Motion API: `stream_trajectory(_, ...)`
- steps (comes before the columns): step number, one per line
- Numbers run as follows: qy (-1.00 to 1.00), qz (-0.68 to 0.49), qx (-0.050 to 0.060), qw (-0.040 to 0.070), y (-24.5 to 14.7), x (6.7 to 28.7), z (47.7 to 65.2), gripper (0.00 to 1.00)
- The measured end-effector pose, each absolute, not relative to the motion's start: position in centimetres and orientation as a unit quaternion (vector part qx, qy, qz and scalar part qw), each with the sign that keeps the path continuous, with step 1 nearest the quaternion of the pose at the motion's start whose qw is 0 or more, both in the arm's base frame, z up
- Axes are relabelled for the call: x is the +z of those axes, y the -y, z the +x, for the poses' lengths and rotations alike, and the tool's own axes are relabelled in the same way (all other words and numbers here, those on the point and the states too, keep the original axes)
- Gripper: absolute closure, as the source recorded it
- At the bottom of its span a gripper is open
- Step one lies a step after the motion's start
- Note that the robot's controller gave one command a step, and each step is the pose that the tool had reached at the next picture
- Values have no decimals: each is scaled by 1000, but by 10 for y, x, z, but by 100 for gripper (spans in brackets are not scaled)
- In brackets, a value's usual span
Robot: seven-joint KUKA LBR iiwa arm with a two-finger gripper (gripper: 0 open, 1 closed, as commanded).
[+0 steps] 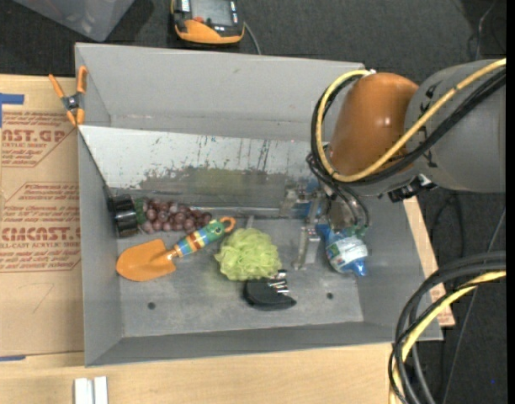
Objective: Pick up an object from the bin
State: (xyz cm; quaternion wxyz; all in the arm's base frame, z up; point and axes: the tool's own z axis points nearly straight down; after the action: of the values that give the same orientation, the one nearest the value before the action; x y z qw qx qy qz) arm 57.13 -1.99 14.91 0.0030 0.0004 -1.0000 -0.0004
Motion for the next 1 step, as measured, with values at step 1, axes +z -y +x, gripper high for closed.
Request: stream_trajectory(1,1000,0,0,-1,20,154,573,0)
